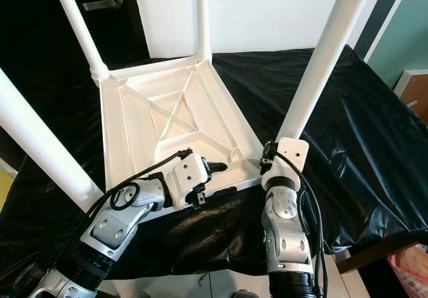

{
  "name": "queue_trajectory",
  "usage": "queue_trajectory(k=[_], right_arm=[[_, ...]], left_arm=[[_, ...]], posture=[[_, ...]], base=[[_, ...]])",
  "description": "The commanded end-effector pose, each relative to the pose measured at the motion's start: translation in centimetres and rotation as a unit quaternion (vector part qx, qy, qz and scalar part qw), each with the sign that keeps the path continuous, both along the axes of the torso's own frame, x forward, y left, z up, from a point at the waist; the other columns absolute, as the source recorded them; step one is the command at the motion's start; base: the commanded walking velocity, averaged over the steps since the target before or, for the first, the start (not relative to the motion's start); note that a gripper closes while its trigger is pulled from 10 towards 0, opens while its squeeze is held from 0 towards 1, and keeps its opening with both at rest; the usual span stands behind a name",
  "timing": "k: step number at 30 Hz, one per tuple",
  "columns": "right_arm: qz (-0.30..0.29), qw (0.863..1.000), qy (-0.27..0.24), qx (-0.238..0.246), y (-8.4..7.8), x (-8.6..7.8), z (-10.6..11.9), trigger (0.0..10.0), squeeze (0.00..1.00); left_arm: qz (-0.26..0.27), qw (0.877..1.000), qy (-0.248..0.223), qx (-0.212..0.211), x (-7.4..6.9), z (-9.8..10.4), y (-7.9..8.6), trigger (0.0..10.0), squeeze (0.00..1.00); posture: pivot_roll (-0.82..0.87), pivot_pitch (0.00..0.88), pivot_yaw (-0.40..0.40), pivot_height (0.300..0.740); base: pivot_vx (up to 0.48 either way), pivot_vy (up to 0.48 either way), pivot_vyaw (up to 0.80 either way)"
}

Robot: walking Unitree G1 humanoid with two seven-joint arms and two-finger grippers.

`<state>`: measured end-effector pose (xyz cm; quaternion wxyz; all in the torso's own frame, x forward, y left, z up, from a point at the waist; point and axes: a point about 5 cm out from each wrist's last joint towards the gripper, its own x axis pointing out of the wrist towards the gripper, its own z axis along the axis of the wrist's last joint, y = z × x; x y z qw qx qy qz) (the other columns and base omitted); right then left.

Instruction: Building children table

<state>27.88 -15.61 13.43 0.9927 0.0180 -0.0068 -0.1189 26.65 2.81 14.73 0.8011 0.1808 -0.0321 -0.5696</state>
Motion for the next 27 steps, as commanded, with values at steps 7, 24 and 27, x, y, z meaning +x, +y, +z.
queue_trajectory(k=[7,24,27], right_arm=[[0.027,1.0,0.003,0.007,0.6,-0.3,-0.3,10.0,1.0],[0.277,0.957,-0.045,-0.067,-4.3,-1.1,1.1,10.0,0.0],[0.306,0.948,-0.035,-0.076,-4.8,-0.9,1.1,10.0,0.0]], left_arm=[[0.033,0.999,-0.005,-0.002,0.2,0.0,0.5,10.0,0.0],[0.027,1.0,-0.002,-0.002,0.4,0.0,0.6,10.0,0.0],[0.02,1.0,0.0,-0.001,0.3,0.1,0.6,10.0,0.0]], posture=[[-0.12,0.075,0.015,0.74],[-0.14,0.073,0.032,0.74],[-0.13,0.067,0.036,0.74]], base=[[0.0,0.0,0.0],[0.0,0.0,0.0],[0.0,0.0,0.0]])
